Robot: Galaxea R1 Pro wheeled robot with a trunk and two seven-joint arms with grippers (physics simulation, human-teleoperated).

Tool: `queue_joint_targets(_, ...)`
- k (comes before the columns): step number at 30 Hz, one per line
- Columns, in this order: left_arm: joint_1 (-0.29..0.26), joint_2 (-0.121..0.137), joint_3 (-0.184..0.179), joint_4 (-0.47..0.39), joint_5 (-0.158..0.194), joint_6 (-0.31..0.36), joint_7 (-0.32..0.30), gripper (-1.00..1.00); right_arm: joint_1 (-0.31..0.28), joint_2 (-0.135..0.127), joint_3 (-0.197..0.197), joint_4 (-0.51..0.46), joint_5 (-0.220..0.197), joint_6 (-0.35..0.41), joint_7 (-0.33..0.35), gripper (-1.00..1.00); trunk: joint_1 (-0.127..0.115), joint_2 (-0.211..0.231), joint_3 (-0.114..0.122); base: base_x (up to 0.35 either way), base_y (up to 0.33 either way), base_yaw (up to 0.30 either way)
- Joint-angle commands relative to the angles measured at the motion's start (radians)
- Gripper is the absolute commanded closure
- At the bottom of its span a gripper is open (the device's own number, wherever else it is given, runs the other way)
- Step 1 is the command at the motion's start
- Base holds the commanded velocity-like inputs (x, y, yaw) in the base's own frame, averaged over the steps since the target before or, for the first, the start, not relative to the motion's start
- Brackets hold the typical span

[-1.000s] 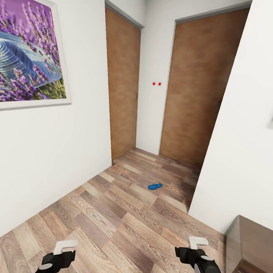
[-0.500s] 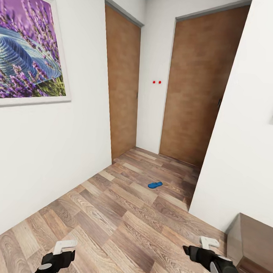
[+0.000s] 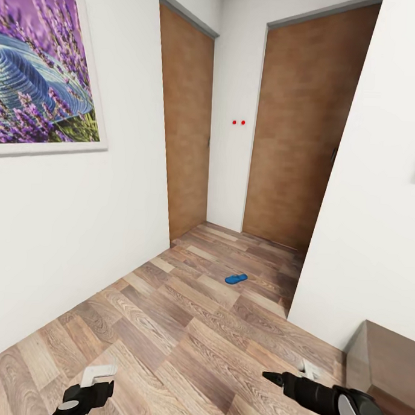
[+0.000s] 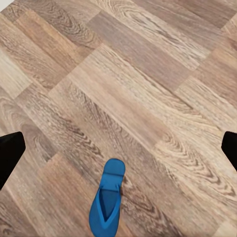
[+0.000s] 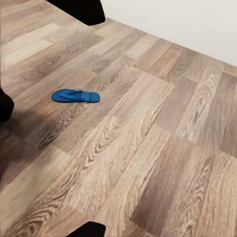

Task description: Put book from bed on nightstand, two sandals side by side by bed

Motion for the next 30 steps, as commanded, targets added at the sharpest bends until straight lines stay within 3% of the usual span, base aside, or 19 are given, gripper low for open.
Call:
queue_joint_targets(1, 0.000, 0.000, -0.001, -0.002, 0.006, 0.005, 0.004, -1.00, -0.001, -0.001, -0.004, -0.001, -0.035, 0.010, 0.016, -1.00, 0.004, -0.008, -0.004, 0.000, 0.000, 0.000)
queue_joint_targets(3, 0.000, 0.000, -0.001, -0.002, 0.006, 0.006, 0.004, -1.00, -0.001, -0.002, -0.005, 0.000, -0.084, 0.013, 0.028, -1.00, 0.012, -0.022, -0.011, 0.000, 0.000, 0.000)
queue_joint_targets(7, 0.000, 0.000, -0.001, -0.002, 0.006, 0.006, 0.004, -1.00, 0.000, -0.008, -0.005, 0.001, -0.132, 0.014, 0.037, -1.00, 0.027, -0.050, -0.023, 0.000, 0.000, 0.000)
queue_joint_targets(9, 0.000, -0.001, -0.001, -0.002, 0.006, 0.007, 0.004, -1.00, 0.000, -0.037, -0.004, 0.002, -0.148, 0.015, 0.039, -1.00, 0.035, -0.064, -0.029, 0.000, 0.000, 0.000)
queue_joint_targets(15, 0.000, -0.001, -0.001, -0.001, 0.008, 0.007, 0.004, -1.00, 0.000, -0.064, -0.009, 0.002, -0.154, 0.014, 0.035, -1.00, 0.058, -0.106, -0.048, 0.000, 0.000, 0.000)
queue_joint_targets(30, 0.000, -0.001, -0.001, -0.001, 0.008, 0.005, 0.005, -1.00, 0.000, -0.068, -0.013, 0.005, -0.155, 0.010, 0.034, -1.00, 0.115, -0.211, -0.095, 0.000, 0.000, 0.000)
